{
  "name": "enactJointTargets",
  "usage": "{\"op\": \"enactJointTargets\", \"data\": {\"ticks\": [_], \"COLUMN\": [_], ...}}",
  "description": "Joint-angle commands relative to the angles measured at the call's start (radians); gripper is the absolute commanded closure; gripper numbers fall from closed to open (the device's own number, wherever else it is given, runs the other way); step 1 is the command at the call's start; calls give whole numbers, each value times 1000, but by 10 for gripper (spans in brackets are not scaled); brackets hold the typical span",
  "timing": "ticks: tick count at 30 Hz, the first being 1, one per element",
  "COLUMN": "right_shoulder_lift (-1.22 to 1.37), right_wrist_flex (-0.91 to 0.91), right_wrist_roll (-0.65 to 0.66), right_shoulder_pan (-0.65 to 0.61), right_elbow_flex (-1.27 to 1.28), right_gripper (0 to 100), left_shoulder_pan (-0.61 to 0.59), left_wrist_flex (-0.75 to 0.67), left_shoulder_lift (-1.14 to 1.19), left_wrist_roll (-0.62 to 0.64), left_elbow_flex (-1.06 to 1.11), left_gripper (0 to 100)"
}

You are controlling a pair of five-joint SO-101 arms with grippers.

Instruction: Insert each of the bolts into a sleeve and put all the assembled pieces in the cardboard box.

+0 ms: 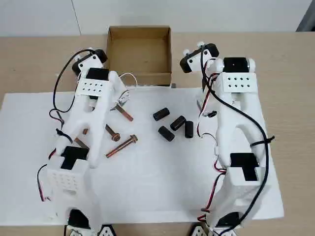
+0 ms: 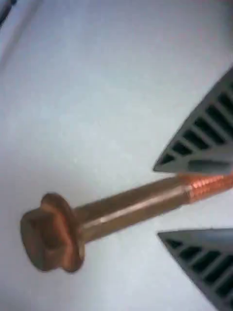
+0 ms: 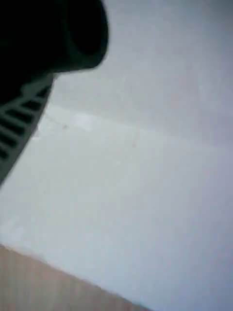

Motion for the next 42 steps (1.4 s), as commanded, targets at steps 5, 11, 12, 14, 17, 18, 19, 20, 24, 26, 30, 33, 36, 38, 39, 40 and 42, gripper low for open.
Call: {"op": "enactJointTargets", "data": {"ticks": [5, 11, 12, 14, 17, 18, 19, 20, 24, 26, 30, 33, 36, 38, 39, 40, 42], "right_shoulder_lift": [-73, -73, -73, -73, -73, -73, -73, -73, -73, -73, -73, -73, -73, -73, -73, -73, -73], "right_wrist_flex": [-4, -4, -4, -4, -4, -4, -4, -4, -4, -4, -4, -4, -4, -4, -4, -4, -4], "right_wrist_roll": [-11, -11, -11, -11, -9, -9, -9, -9, -9, -9, -9, -9, -8, -8, -8, -8, -9], "right_shoulder_pan": [1, 1, 1, 1, 1, 1, 1, 1, 1, 1, 1, 7, 7, 7, 7, 7, 7], "right_elbow_flex": [-6, -6, -6, -6, -6, -6, -6, -6, -6, -6, -6, -6, -6, -6, -6, -6, -6], "right_gripper": [991, 991, 991, 991, 991, 991, 991, 991, 991, 991, 991, 991, 991, 991, 991, 991, 991], "left_shoulder_pan": [6, -14, -26, -41, -41, -38, -37, -37, -35, -35, -35, -35, -35, -35, -35, -35, -34], "left_wrist_flex": [-41, -58, -64, -78, -77, -77, -77, -78, -78, -77, -75, -60, -54, -55, -58, -60, -58], "left_shoulder_lift": [34, 44, 44, 46, 48, 48, 48, 48, 48, 49, 89, 124, 138, 138, 138, 138, 138], "left_wrist_roll": [6, 6, 5, 3, 3, 5, 5, 5, 5, 5, 5, 6, 6, 6, 6, 6, 6], "left_elbow_flex": [-39, -39, -39, -39, -33, -31, -31, -31, -31, -31, -28, -31, -31, -31, -33, -33, -33], "left_gripper": [917, 916, 916, 915, 883, 867, 856, 850, 848, 848, 848, 848, 852, 887, 916, 950, 998]}}
